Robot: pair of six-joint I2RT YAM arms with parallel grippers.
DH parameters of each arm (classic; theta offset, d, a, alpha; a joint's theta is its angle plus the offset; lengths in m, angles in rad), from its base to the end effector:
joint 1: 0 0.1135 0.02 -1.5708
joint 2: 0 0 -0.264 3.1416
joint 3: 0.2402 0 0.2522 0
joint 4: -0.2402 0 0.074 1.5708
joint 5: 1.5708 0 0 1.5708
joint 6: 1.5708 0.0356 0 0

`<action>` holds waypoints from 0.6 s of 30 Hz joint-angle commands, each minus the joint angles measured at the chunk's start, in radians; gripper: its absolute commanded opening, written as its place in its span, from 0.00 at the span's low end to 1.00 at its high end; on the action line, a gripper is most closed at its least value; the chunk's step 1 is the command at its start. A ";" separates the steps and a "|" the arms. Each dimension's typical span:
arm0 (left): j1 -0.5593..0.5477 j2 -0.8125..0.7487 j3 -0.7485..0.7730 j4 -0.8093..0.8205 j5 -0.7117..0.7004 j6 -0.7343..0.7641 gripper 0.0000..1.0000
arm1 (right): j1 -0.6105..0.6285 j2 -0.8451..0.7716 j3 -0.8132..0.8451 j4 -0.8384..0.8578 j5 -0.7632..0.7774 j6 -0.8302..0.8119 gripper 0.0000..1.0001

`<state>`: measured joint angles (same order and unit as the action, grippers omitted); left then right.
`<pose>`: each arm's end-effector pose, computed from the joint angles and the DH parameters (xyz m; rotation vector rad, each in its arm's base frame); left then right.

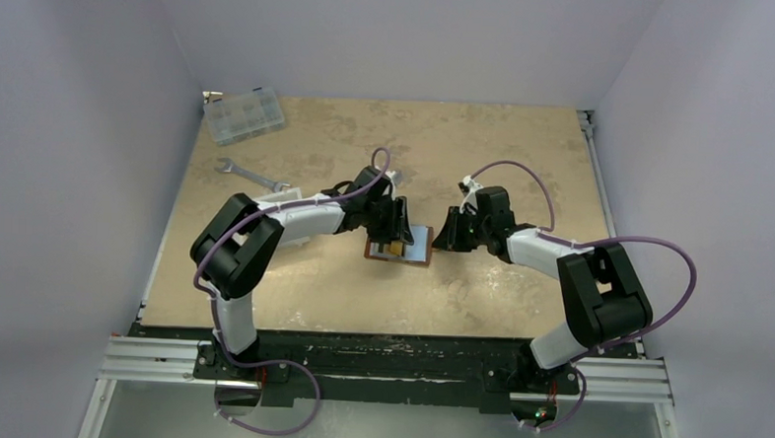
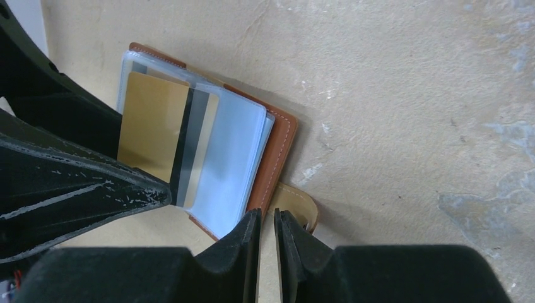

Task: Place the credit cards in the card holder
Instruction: Insert the credit card into the card holder.

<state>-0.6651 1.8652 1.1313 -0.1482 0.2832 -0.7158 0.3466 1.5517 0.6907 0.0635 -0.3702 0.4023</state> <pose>0.2987 -0.2469 0.1631 0.0681 2.6459 -0.8943 0.2731 0.1123 0.1540 -0.1179 2.4419 0.7878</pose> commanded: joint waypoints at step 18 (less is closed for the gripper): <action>0.110 -0.151 -0.113 -0.012 0.031 0.096 0.79 | 0.078 -0.001 0.036 0.073 -0.042 0.011 0.29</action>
<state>-0.5632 1.7607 1.0340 -0.1291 0.3470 -0.6754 0.4023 1.5463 0.6907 0.0986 -0.4061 0.4053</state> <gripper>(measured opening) 0.808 0.296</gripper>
